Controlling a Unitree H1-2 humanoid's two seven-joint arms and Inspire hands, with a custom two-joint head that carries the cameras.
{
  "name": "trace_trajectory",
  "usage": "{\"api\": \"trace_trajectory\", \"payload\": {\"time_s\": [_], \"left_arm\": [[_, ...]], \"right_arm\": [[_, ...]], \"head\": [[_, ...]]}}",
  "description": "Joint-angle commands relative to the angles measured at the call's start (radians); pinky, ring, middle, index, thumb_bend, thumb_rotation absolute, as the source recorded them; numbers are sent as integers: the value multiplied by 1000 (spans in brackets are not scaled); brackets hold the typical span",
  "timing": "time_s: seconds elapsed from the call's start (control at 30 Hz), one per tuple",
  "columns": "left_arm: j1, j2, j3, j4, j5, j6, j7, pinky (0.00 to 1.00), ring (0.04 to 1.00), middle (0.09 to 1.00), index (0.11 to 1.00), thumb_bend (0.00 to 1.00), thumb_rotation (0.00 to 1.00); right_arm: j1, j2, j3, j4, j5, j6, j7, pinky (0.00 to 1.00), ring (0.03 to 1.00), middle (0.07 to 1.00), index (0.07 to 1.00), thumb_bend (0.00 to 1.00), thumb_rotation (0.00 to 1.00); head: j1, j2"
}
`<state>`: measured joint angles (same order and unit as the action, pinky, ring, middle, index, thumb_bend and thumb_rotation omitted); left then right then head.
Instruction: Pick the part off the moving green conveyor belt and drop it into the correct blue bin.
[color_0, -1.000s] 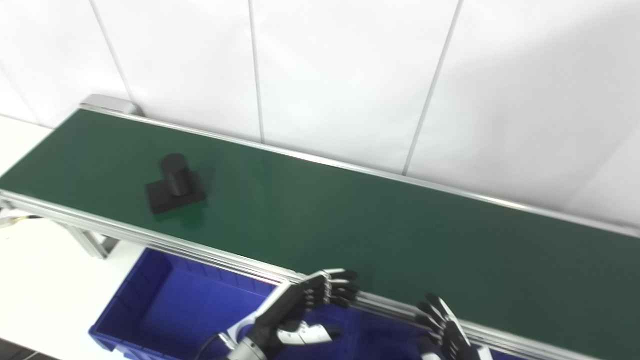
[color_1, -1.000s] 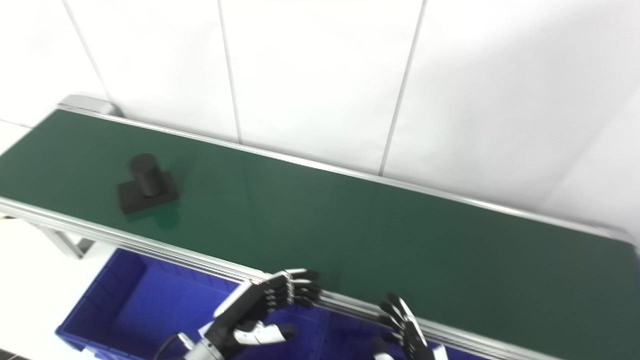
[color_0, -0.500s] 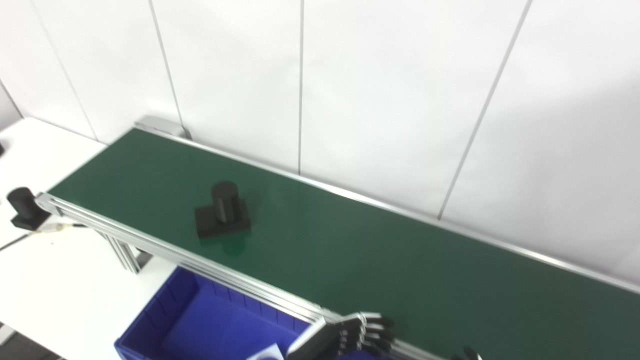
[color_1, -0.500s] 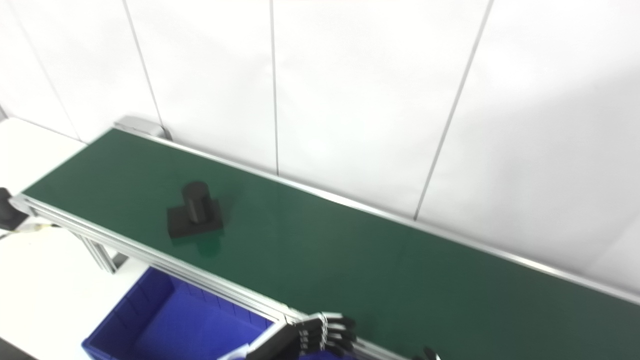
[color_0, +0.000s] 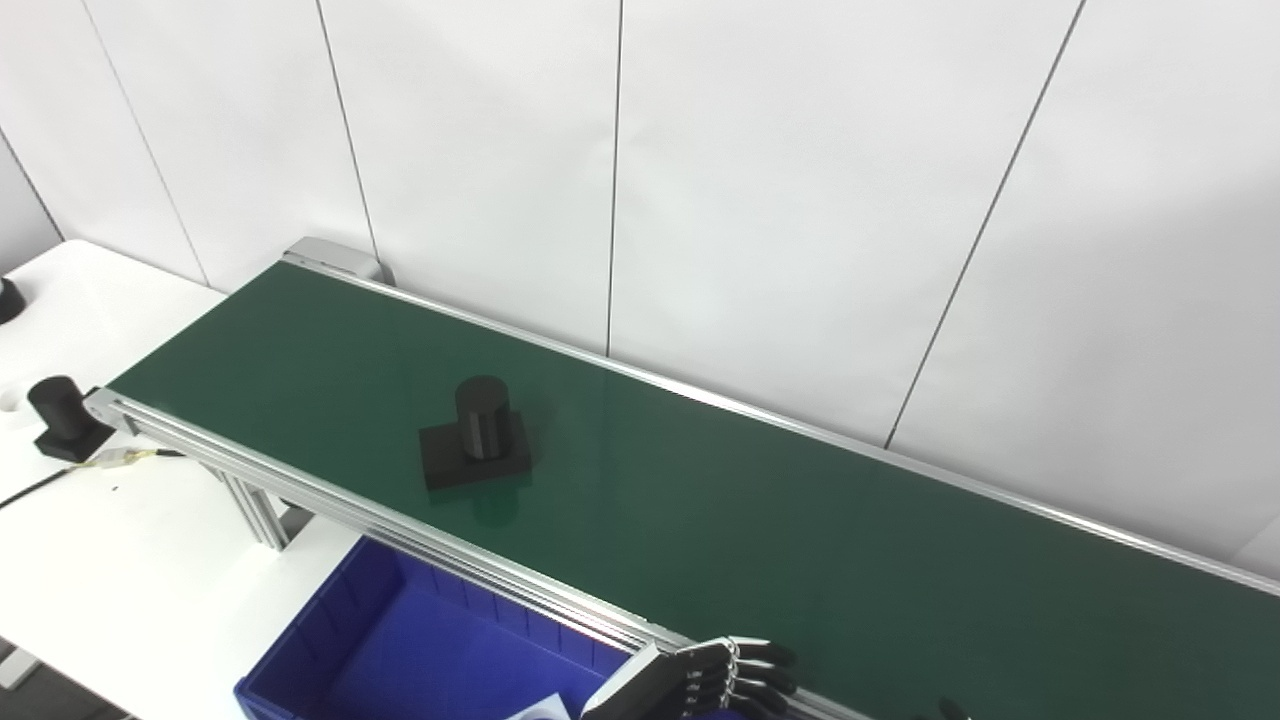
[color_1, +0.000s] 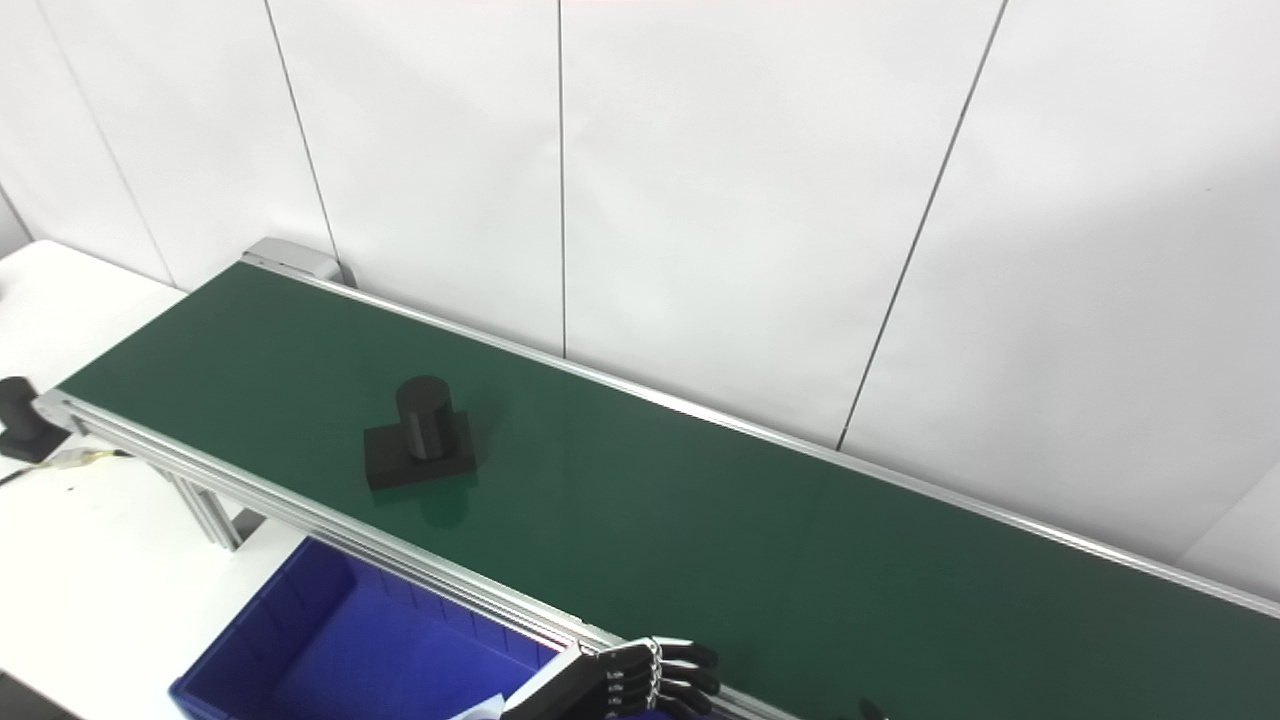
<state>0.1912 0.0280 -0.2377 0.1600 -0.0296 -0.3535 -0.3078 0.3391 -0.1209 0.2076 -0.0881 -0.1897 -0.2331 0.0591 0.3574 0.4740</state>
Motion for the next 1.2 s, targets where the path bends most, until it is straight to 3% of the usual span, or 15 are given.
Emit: {"api": "trace_trajectory", "payload": {"time_s": [0.0,0.4,0.53,0.9,1.17], "left_arm": [[-20,-4,0,-18,9,-37,12,675,715,752,793,892,469],[-10,-4,-1,-34,-3,-29,10,685,722,758,796,865,454],[-8,-3,-1,-39,-8,-15,8,686,722,758,797,869,453],[-11,-9,-5,-39,-6,-18,11,691,725,759,797,855,449],[-18,-16,-6,-28,-8,-19,10,691,727,760,803,856,455]], "right_arm": [[-9,0,-2,-26,0,-62,-3,713,834,892,969,346,864],[-3,5,-6,-33,-3,-89,-12,717,834,883,953,389,847],[6,12,-12,-91,-23,-91,-21,705,824,875,947,372,813],[-39,-2,-32,-304,-63,-6,12,646,789,842,912,491,904],[-203,-23,-69,-383,-38,132,70,634,807,859,909,578,872]], "head": [[-14,12],[-35,24],[-43,25],[-67,32],[-69,31]]}}
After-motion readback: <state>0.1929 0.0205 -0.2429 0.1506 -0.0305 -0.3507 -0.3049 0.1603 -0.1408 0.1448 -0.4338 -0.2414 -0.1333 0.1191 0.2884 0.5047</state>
